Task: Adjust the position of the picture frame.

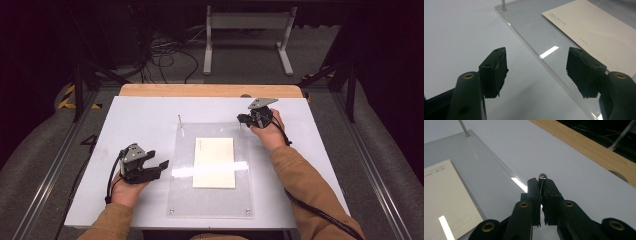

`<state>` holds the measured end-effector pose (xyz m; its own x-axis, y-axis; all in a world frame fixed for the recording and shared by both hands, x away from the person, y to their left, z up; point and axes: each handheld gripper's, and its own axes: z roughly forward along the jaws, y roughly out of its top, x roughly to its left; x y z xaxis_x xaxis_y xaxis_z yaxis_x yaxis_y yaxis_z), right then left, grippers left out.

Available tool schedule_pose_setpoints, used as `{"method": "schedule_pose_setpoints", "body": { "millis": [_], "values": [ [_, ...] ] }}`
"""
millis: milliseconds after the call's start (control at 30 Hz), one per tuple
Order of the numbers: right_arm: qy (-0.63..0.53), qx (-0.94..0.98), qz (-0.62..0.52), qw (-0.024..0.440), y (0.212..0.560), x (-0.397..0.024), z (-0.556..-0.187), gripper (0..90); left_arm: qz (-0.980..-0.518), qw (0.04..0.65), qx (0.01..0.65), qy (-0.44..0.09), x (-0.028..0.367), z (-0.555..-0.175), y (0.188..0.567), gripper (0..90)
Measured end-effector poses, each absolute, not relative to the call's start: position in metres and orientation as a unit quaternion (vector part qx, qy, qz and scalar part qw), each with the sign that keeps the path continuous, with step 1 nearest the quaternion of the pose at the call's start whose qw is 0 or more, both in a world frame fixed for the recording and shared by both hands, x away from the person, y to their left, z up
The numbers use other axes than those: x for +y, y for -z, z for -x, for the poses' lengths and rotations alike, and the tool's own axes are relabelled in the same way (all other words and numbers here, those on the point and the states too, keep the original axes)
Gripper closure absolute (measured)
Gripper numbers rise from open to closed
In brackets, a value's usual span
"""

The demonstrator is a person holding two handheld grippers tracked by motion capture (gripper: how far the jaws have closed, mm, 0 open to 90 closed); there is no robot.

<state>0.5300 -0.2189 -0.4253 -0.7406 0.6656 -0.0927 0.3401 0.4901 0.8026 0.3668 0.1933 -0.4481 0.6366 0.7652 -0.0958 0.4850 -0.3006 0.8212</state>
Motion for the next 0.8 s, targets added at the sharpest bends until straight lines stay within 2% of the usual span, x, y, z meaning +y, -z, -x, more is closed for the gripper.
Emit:
{"method": "schedule_pose_setpoints", "body": {
  "millis": [400, 567, 800],
  "values": [
    [-0.425, 0.829, -0.308, 0.193, 0.436, -0.225, -0.532, 83.4, -0.795, 0.446, 0.380, -0.156, 0.190, -0.361, 0.444, 33.6],
    [-0.463, 0.807, -0.317, 0.184, 0.444, -0.237, -0.531, 75.2, -0.793, 0.455, 0.372, -0.158, 0.192, -0.351, 0.438, 33.5],
    [-0.471, 0.794, -0.332, 0.193, 0.450, -0.236, -0.527, 76.1, -0.801, 0.453, 0.359, -0.155, 0.190, -0.338, 0.435, 33.3]
  ]
}}
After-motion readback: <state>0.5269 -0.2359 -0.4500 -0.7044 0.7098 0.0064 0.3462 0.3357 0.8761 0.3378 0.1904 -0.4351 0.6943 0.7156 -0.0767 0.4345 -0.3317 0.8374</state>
